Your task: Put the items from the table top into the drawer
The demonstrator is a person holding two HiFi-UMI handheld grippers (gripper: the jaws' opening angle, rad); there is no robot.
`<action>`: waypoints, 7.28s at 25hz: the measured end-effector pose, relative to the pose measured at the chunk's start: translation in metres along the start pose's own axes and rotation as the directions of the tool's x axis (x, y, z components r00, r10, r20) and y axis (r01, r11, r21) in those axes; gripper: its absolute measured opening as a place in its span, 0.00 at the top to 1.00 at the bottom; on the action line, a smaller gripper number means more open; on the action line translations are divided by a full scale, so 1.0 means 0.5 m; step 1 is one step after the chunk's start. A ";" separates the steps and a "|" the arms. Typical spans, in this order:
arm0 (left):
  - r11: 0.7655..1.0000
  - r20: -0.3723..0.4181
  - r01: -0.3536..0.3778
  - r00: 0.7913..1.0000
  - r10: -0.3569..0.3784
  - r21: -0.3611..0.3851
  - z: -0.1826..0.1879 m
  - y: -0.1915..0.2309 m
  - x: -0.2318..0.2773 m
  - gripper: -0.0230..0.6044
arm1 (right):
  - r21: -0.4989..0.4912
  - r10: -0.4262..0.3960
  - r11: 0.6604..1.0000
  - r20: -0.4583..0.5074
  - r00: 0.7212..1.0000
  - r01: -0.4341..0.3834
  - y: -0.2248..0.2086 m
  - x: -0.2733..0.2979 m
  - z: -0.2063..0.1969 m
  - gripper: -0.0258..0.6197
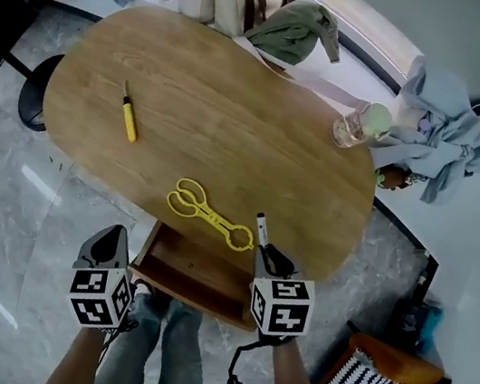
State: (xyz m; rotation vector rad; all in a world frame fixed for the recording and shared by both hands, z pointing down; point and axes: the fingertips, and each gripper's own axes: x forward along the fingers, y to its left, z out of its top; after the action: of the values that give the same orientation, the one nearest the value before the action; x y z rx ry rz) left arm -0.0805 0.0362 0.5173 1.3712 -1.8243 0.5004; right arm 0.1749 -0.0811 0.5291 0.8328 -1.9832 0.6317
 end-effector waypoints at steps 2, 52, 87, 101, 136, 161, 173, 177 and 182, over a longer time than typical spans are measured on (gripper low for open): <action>1.000 0.004 0.013 1.000 -0.013 0.007 -0.005 0.008 -0.017 0.97 | -0.001 0.008 1.000 0.003 1.000 -0.008 0.032 -0.012 -0.009 0.85; 0.994 -0.032 -0.047 0.999 0.044 -0.097 -0.095 0.116 -0.015 0.97 | -0.325 0.159 0.922 -0.177 0.971 -0.210 0.215 0.041 -0.097 0.76; 0.954 -0.057 -0.165 0.986 0.156 -0.249 -0.097 0.115 0.030 0.97 | -0.552 0.178 0.771 -0.294 0.939 -0.319 0.166 0.204 0.027 0.76; 0.956 -0.063 -0.164 0.986 0.153 -0.244 -0.100 0.112 0.041 0.97 | -0.544 0.171 0.769 -0.330 0.928 -0.335 0.165 0.230 0.023 0.76; 0.974 -0.057 -0.116 0.993 0.107 -0.194 -0.132 0.135 0.004 0.97 | -0.542 0.122 0.798 -0.282 0.952 -0.263 0.176 0.184 0.009 0.78; 0.998 -0.075 -0.015 0.997 0.011 -0.053 -0.195 0.145 -0.045 0.97 | -0.500 0.112 0.832 -0.270 0.956 -0.238 0.252 0.083 -0.137 0.78; 1.000 -0.094 0.027 0.995 -0.028 -0.011 -0.205 0.118 -0.025 0.97 | -0.507 0.122 0.818 -0.308 0.944 -0.271 0.269 0.072 -0.199 0.78; 0.999 -0.095 0.034 0.995 -0.034 -0.002 -0.204 0.118 -0.014 0.97 | -0.504 0.129 0.818 -0.309 0.942 -0.278 0.275 0.077 -0.208 0.78; 0.999 -0.099 0.036 0.994 -0.035 0.008 -0.203 0.117 -0.004 0.97 | -0.512 0.135 0.808 -0.322 0.937 -0.293 0.273 0.080 -0.222 0.78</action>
State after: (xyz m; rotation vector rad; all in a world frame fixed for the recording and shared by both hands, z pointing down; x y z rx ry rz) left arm -0.0989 0.1290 0.5862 1.3586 -1.7169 0.5497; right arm 0.1141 0.0721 0.6029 0.1495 -1.8693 0.2424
